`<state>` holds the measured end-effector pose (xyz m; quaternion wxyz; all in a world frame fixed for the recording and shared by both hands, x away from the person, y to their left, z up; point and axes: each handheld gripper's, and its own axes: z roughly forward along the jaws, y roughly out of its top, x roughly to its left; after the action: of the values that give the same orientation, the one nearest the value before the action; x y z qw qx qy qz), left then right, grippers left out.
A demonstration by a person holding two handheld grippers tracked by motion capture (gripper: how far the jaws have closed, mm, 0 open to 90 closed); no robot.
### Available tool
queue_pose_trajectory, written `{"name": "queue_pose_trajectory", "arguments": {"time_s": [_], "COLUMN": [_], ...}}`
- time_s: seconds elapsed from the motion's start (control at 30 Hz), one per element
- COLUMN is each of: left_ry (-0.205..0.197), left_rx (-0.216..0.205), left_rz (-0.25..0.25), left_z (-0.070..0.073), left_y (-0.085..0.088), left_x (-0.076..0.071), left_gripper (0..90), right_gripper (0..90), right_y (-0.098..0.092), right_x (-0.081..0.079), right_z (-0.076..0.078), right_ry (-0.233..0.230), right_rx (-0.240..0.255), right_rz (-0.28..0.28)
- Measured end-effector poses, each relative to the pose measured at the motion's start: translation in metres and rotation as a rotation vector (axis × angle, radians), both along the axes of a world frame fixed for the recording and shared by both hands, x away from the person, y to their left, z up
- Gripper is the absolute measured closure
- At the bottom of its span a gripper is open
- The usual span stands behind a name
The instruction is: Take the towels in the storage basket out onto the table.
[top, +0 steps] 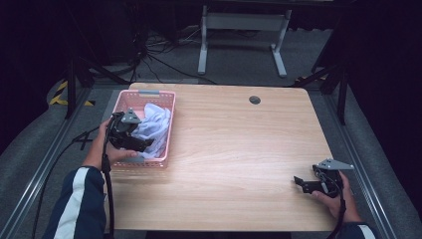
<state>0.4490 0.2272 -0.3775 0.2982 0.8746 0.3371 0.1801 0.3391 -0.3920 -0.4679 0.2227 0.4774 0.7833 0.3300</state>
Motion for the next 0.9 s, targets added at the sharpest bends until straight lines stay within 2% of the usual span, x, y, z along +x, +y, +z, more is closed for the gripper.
{"name": "queue_pose_trajectory", "arguments": {"time_s": [0.07,0.17,0.23,0.33,0.47,0.57,0.7,0.9], "left_ry": [0.015,0.074,0.074,0.073,0.134,0.170,0.199,0.240], "left_rx": [0.045,0.078,0.090,0.098,0.089,0.124,0.151,0.140], "left_rz": [0.018,0.012,0.020,0.008,0.020,0.031,0.027,0.043], "left_z": [-0.006,-0.015,-0.020,-0.023,-0.027,-0.031,-0.036,-0.046], "left_y": [-0.002,-0.003,-0.004,-0.004,-0.004,-0.008,-0.015,-0.019], "left_x": [0.006,0.016,0.022,0.027,0.041,0.050,0.058,0.064], "left_gripper": [15.8,15.9,15.3,14.2,8.0,0.0,0.0,0.0], "right_gripper": [8.4,8.4,8.4,8.4,8.4,8.4,8.4,8.4], "right_y": [0.000,0.000,0.000,0.000,0.000,0.000,0.000,0.000], "right_x": [0.000,0.000,0.000,0.000,0.000,0.000,0.000,0.000], "right_z": [0.000,0.000,0.000,0.000,0.000,0.000,0.000,0.000], "right_ry": [0.000,0.000,0.000,0.000,0.000,0.000,0.000,0.000], "right_rx": [-0.001,-0.001,-0.001,0.002,-0.001,0.004,0.003,0.003], "right_rz": [0.001,0.001,0.001,-0.001,0.002,-0.002,-0.001,0.003]}}
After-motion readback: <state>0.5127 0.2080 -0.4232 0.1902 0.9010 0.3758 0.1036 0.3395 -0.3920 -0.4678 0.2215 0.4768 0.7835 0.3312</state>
